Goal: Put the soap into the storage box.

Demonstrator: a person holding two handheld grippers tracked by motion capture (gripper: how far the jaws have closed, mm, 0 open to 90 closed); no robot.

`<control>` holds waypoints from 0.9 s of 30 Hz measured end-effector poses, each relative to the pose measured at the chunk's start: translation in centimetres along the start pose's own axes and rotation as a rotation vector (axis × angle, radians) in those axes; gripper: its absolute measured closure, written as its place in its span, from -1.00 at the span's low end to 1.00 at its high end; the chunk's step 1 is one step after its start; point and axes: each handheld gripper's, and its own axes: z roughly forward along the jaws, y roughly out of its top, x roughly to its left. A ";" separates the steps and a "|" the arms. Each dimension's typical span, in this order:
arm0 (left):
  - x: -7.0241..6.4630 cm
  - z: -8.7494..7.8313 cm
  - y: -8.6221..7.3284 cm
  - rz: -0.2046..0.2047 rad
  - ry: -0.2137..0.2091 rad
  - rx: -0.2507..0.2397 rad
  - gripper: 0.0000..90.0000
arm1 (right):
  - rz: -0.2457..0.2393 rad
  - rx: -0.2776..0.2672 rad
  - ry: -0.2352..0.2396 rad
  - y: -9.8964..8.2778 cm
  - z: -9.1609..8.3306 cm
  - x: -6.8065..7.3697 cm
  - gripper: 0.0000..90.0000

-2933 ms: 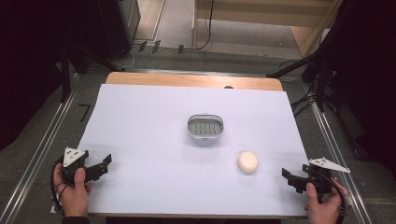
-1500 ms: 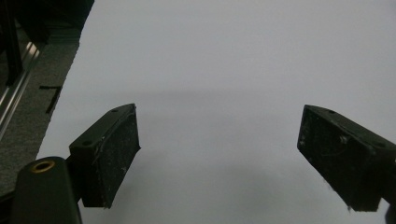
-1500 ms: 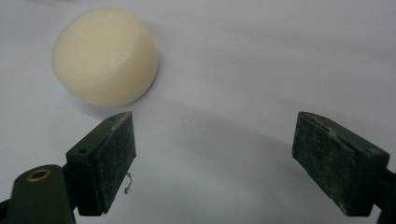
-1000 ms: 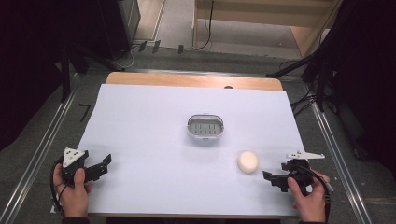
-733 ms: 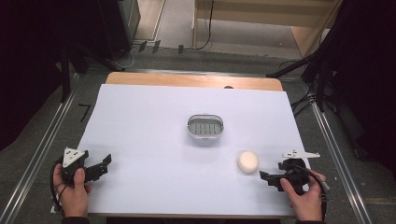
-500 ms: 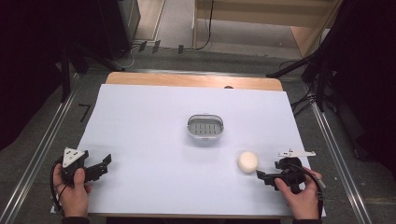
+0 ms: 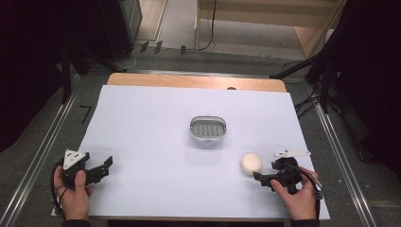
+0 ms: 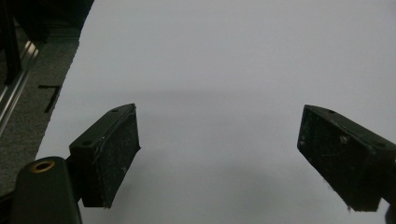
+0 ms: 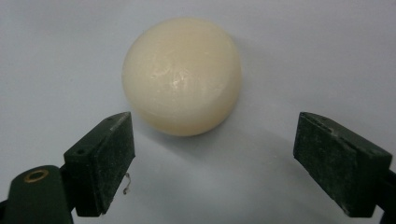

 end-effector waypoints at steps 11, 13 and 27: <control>0.0 0.0 0.0 -0.001 -0.002 0.000 -0.69 | -0.018 0.004 0.005 0.5 0.7 0.8 -0.70; 0.0 0.0 0.0 -0.002 -0.001 0.000 -0.69 | -0.024 0.008 0.007 0.6 0.9 1.0 -0.70; 0.0 0.0 0.0 -0.002 -0.004 -0.002 -0.69 | -0.052 0.030 0.002 1.4 2.3 2.2 -0.66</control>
